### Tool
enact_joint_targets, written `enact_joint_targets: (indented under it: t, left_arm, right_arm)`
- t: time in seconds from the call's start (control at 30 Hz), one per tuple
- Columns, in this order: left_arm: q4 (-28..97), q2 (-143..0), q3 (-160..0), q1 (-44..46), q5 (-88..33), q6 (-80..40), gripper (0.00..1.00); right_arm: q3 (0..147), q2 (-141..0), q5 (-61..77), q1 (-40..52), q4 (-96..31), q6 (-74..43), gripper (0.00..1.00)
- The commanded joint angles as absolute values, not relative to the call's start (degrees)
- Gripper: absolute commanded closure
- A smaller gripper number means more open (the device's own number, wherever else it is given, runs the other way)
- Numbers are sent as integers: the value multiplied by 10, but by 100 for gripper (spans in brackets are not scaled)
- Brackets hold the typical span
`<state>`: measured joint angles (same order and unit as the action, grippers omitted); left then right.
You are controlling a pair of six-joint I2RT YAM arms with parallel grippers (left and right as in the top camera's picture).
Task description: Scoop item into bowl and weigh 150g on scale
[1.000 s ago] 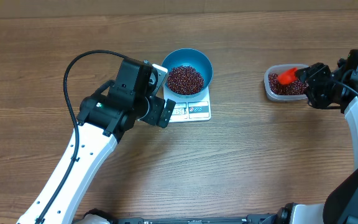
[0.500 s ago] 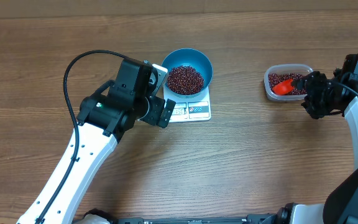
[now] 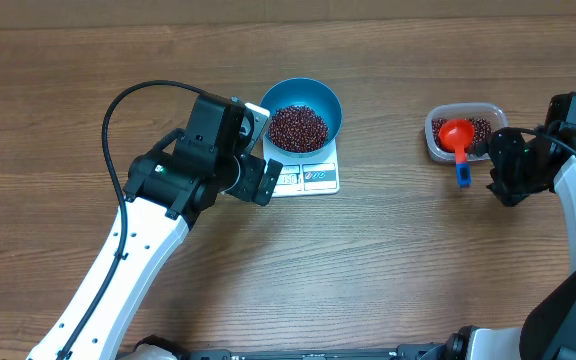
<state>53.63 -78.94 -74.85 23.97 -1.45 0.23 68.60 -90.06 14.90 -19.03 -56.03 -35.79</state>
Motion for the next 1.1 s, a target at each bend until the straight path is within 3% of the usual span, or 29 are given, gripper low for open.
enact_joint_targets:
  t: [0.0, 0.2, 0.57, 1.07]
  left_arm:
    - [535, -794, -756, 240, -13, 13, 1]
    - [535, -794, -756, 240, -13, 13, 1]
    - [535, -794, -756, 240, -13, 13, 1]
    - [535, -794, -756, 240, -13, 13, 1]
  right_arm:
    - [683, -901, 114, -190, -561, -356, 23]
    - [684, -901, 119, -190, -541, -346, 23]
    - [743, -824, 149, -156, -570, -156, 23]
    - [743, -649, 237, 54, -623, 89, 23]
